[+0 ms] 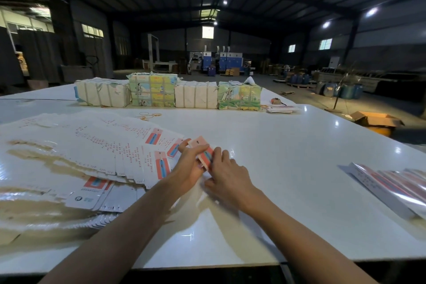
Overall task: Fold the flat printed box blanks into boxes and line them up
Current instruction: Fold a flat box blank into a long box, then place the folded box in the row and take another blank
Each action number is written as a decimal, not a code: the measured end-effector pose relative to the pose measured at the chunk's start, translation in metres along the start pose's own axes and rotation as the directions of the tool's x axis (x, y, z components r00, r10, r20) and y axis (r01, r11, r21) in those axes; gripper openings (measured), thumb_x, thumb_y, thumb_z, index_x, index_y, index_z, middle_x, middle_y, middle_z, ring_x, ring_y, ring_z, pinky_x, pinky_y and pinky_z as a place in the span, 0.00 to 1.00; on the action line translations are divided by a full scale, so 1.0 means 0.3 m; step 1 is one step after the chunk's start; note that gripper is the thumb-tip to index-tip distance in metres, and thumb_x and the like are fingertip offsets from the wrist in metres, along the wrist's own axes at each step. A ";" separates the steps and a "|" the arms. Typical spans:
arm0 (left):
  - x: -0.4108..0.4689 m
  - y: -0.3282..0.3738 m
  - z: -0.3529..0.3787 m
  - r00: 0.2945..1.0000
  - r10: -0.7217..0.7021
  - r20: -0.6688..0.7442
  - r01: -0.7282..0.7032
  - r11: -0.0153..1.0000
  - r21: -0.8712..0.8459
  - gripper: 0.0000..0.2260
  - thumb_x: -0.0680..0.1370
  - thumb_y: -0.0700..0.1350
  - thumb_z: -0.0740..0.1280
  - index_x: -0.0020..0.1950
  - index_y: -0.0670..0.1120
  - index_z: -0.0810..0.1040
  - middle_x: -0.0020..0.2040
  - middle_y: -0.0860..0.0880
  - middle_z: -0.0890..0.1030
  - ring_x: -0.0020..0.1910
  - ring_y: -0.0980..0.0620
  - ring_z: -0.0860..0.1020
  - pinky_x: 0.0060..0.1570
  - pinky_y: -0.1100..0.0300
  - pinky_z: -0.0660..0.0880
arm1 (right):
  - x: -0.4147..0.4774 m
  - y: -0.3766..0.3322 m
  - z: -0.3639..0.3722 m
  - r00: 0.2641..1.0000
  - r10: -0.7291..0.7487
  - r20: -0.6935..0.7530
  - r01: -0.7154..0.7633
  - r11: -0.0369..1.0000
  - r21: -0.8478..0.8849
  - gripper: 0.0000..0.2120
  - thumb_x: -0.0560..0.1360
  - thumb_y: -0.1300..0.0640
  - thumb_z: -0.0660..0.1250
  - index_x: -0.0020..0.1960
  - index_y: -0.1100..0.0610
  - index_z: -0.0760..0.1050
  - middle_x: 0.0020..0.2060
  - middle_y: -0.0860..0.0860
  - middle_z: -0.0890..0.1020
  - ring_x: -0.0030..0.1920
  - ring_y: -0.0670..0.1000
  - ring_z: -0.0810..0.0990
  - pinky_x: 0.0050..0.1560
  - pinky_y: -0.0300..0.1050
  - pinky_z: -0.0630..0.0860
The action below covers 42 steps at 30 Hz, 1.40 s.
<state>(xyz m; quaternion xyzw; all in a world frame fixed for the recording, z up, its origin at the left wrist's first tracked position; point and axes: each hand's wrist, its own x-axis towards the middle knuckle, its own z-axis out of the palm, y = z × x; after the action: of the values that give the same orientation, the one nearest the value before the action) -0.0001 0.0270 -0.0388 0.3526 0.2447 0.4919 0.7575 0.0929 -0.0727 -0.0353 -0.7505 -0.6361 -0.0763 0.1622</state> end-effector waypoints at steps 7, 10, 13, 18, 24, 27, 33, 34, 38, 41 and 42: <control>0.026 0.029 -0.059 0.936 0.227 0.269 -0.274 -0.012 0.962 0.20 0.87 0.53 0.60 0.79 0.52 0.66 0.77 0.47 0.72 0.71 0.45 0.74 0.66 0.50 0.73 | -0.012 0.171 -0.019 0.995 0.071 -0.076 -0.071 0.997 -0.005 0.24 0.82 0.44 0.63 0.70 0.57 0.61 0.60 0.54 0.68 0.56 0.58 0.77 0.43 0.52 0.78; 0.029 0.058 -0.146 0.919 0.303 0.251 -0.025 -0.591 0.806 0.22 0.85 0.56 0.60 0.75 0.45 0.69 0.74 0.41 0.73 0.70 0.40 0.73 0.71 0.47 0.70 | -0.041 0.313 -0.061 0.977 0.188 -0.096 -0.193 0.980 -0.039 0.30 0.81 0.43 0.65 0.74 0.57 0.59 0.61 0.55 0.71 0.59 0.58 0.78 0.46 0.52 0.79; 0.035 0.084 -0.183 0.940 0.337 0.055 0.212 -0.700 0.682 0.35 0.84 0.66 0.57 0.80 0.41 0.62 0.76 0.33 0.70 0.74 0.34 0.71 0.75 0.43 0.68 | -0.101 0.488 -0.102 0.944 0.304 -0.127 -0.322 0.934 -0.153 0.29 0.83 0.45 0.64 0.78 0.56 0.59 0.65 0.55 0.74 0.62 0.57 0.77 0.56 0.52 0.81; 0.053 0.107 -0.201 0.929 0.346 0.130 0.183 -0.737 0.650 0.32 0.84 0.64 0.58 0.79 0.42 0.63 0.66 0.42 0.80 0.62 0.42 0.80 0.67 0.49 0.76 | -0.224 0.724 -0.143 0.882 0.439 -0.173 -0.471 0.797 -0.379 0.24 0.86 0.44 0.59 0.76 0.54 0.65 0.69 0.54 0.73 0.68 0.56 0.72 0.66 0.50 0.73; 0.051 0.104 -0.163 0.949 0.313 -0.037 0.239 -0.639 0.731 0.37 0.83 0.58 0.64 0.84 0.45 0.50 0.75 0.36 0.70 0.72 0.35 0.71 0.73 0.38 0.67 | -0.339 0.813 -0.177 0.814 0.530 -0.237 -0.571 0.660 -0.488 0.20 0.86 0.48 0.54 0.74 0.55 0.70 0.69 0.53 0.75 0.71 0.56 0.72 0.70 0.53 0.70; 0.050 0.102 -0.149 0.945 0.315 -0.091 0.261 -0.557 0.788 0.38 0.83 0.56 0.65 0.84 0.45 0.46 0.77 0.33 0.64 0.75 0.32 0.66 0.75 0.33 0.61 | -0.382 0.854 -0.220 0.763 0.595 -0.251 -0.627 0.588 -0.512 0.19 0.85 0.50 0.55 0.72 0.54 0.73 0.69 0.53 0.75 0.71 0.56 0.72 0.71 0.56 0.67; 0.037 0.127 -0.133 0.952 0.294 -0.085 0.194 -0.367 0.910 0.48 0.77 0.52 0.77 0.82 0.44 0.44 0.78 0.29 0.54 0.75 0.27 0.62 0.74 0.34 0.63 | -0.449 0.925 -0.266 0.681 0.666 -0.305 -0.674 0.407 -0.616 0.19 0.83 0.52 0.56 0.72 0.53 0.74 0.68 0.53 0.76 0.70 0.56 0.72 0.70 0.55 0.70; 0.038 0.137 -0.138 0.952 0.292 -0.092 0.187 -0.320 0.929 0.50 0.76 0.51 0.79 0.82 0.44 0.45 0.77 0.29 0.54 0.74 0.26 0.63 0.73 0.35 0.64 | -0.445 0.923 -0.266 0.686 0.656 -0.315 -0.672 0.405 -0.620 0.20 0.84 0.51 0.57 0.73 0.54 0.72 0.69 0.53 0.75 0.71 0.56 0.72 0.71 0.55 0.70; 0.063 0.183 -0.174 0.958 0.245 -0.147 0.169 -0.073 0.983 0.56 0.70 0.47 0.84 0.82 0.44 0.46 0.74 0.28 0.61 0.72 0.26 0.67 0.70 0.36 0.70 | -0.332 0.811 -0.256 0.787 0.540 -0.300 -0.607 0.588 -0.534 0.25 0.85 0.44 0.59 0.78 0.55 0.65 0.76 0.55 0.69 0.76 0.57 0.68 0.75 0.58 0.67; 0.069 0.193 -0.184 0.978 0.170 -0.121 0.110 0.074 0.991 0.49 0.71 0.45 0.83 0.81 0.42 0.53 0.67 0.36 0.78 0.55 0.39 0.83 0.55 0.43 0.81 | -0.201 0.640 -0.223 0.889 0.371 -0.269 -0.454 0.792 -0.408 0.24 0.86 0.46 0.59 0.78 0.55 0.66 0.77 0.55 0.68 0.76 0.58 0.68 0.75 0.56 0.67; 0.075 0.191 -0.181 0.979 0.177 -0.104 0.085 0.114 0.990 0.45 0.72 0.44 0.82 0.79 0.44 0.57 0.62 0.41 0.81 0.48 0.44 0.84 0.45 0.48 0.83 | -0.158 0.577 -0.208 0.919 0.299 -0.256 -0.376 0.859 -0.347 0.23 0.86 0.46 0.59 0.77 0.55 0.67 0.76 0.55 0.70 0.74 0.57 0.69 0.73 0.55 0.68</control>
<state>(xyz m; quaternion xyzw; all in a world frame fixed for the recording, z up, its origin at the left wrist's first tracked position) -0.0629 0.0789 -0.0291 0.7237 0.5718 0.2593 0.2865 0.2597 -0.1619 -0.0176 -0.8567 -0.4473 -0.2438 0.0813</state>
